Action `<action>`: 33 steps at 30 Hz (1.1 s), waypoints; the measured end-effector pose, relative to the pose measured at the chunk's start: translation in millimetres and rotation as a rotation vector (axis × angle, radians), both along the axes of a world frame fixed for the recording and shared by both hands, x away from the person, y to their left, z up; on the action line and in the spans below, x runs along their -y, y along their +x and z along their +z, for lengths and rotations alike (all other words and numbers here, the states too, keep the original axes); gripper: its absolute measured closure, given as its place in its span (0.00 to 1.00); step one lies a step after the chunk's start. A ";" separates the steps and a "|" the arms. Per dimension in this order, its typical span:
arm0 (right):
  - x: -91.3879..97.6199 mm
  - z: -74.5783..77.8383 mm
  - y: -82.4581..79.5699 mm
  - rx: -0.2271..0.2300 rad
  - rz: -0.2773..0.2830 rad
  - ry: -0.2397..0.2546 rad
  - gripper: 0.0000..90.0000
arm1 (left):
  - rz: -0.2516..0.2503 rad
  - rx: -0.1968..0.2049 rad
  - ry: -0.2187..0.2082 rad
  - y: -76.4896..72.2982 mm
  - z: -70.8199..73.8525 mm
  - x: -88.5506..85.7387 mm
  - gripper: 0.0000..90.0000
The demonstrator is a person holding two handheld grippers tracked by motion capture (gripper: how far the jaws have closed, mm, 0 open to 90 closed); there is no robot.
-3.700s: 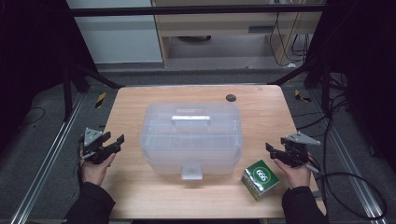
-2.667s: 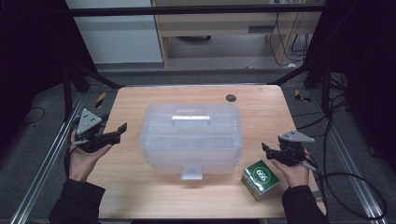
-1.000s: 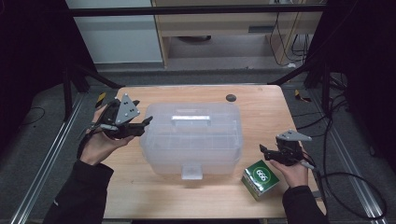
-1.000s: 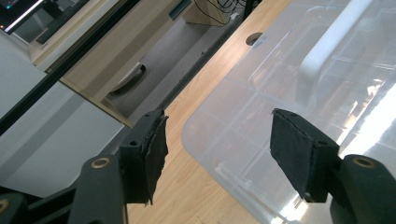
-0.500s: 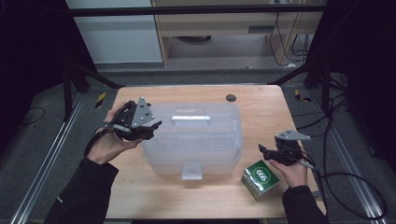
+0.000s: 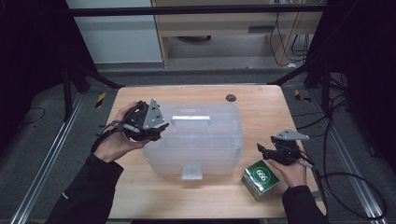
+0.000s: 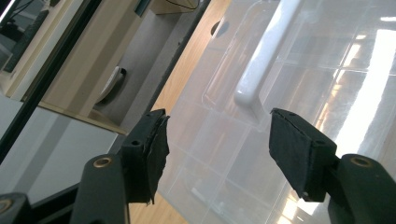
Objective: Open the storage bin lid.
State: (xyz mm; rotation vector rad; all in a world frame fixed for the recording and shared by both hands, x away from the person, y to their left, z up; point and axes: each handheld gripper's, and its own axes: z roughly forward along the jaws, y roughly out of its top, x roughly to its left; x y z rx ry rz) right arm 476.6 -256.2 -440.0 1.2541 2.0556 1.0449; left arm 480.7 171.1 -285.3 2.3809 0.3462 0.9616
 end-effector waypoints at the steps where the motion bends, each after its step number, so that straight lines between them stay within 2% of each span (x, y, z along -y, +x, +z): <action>1: 0.1 0.0 0.2 0.002 0.004 -0.003 0.40 | -0.003 0.000 0.004 0.3 -0.3 1.2 0.41; 11: -0.6 -0.5 0.7 -0.008 0.011 -0.004 0.42 | -0.029 0.008 0.070 1.7 -0.3 10.8 0.41; 17: -0.4 0.1 0.9 -0.005 0.016 0.005 0.43 | -0.045 0.018 0.094 2.1 -0.5 18.0 0.42; 19: -0.5 0.1 1.0 -0.006 0.014 0.008 0.43 | -0.063 0.004 0.100 2.5 -1.4 21.5 0.42; 20: -0.5 0.0 1.3 -0.011 0.015 0.009 0.43 | -0.054 0.022 0.116 2.5 -0.4 22.7 0.42; 22: -0.6 -0.2 1.8 -0.015 0.008 0.000 0.44 | -0.058 0.029 0.128 2.5 -0.5 25.9 0.42; 26: -1.1 0.2 1.0 -0.017 0.013 0.006 0.46 | -0.066 0.033 0.134 3.9 -1.0 28.7 0.44; 30: -1.1 0.8 1.1 -0.010 0.019 0.004 0.47 | -0.073 0.038 0.177 5.8 -3.2 32.3 0.44; 33: -1.4 0.7 1.0 -0.014 0.022 0.004 0.47 | -0.081 0.039 0.188 6.8 -5.5 35.3 0.45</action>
